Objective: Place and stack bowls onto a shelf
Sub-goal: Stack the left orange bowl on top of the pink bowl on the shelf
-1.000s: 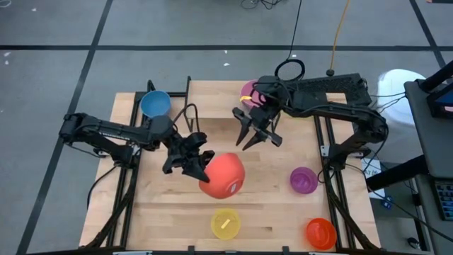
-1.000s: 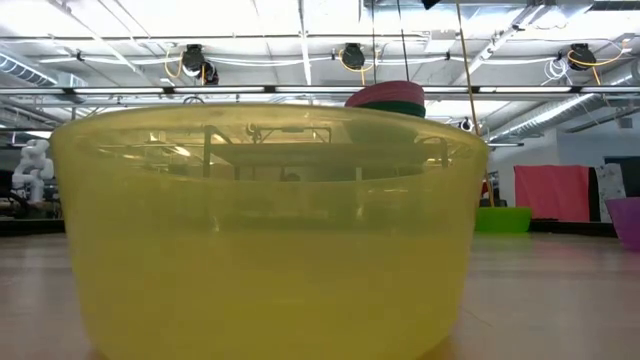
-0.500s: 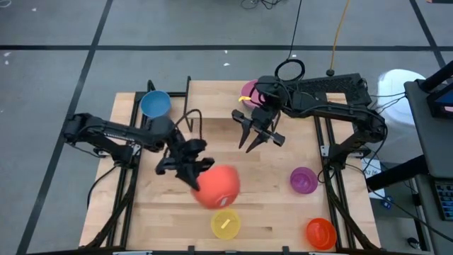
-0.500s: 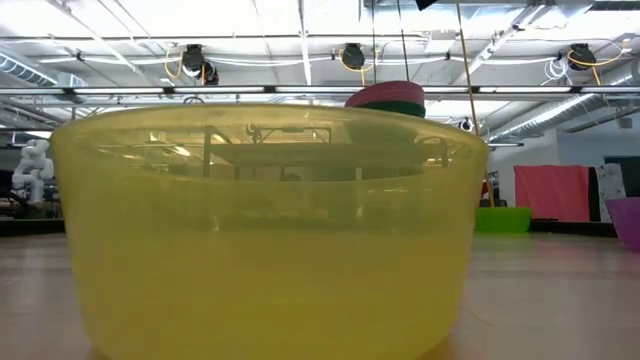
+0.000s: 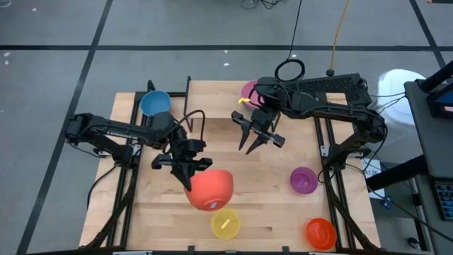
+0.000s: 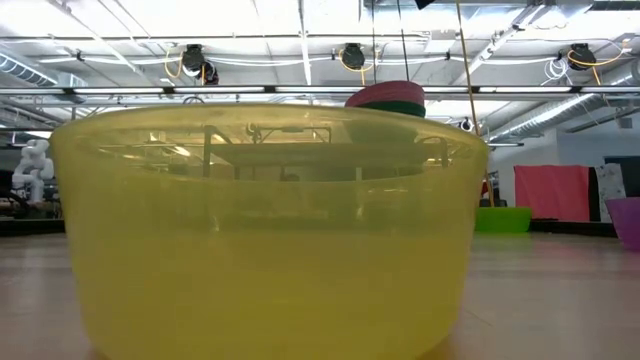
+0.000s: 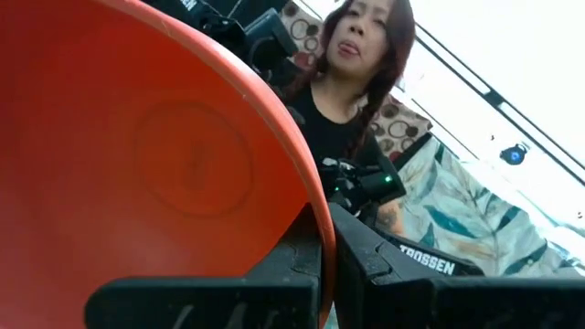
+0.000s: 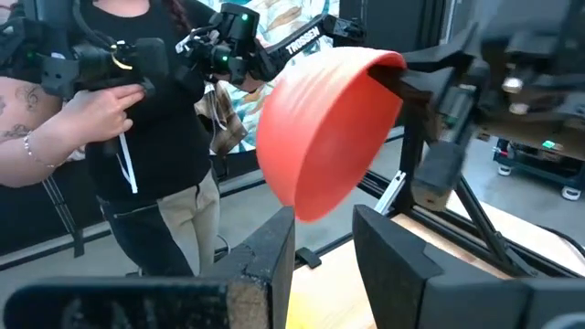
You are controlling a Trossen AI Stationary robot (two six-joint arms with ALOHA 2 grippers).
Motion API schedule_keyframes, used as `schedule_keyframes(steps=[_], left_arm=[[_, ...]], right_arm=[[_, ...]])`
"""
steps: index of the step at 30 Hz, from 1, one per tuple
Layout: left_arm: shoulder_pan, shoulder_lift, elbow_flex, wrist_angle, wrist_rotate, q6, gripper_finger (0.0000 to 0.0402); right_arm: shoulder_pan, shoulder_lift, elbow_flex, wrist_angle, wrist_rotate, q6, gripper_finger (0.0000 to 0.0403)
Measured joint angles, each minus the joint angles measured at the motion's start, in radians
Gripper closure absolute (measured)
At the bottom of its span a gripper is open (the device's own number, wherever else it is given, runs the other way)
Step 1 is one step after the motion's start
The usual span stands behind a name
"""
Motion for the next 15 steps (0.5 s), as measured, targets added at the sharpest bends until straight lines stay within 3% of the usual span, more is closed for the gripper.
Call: schedule_keyframes(steps=[8,13,15], left_arm=[[0.037,0.0,0.0,0.0,0.027,0.014,0.0396],[0.044,0.0,0.0,0.0,0.036,0.015,0.0396],[0.045,0.0,0.0,0.0,0.036,0.018,0.0396]], right_arm=[[0.029,0.045,0.002,0.122,0.055,0.032,0.0305],[0.032,0.112,0.002,0.279,0.044,0.175,0.0324],[0.032,0.134,0.001,0.34,-0.005,0.214,0.033]])
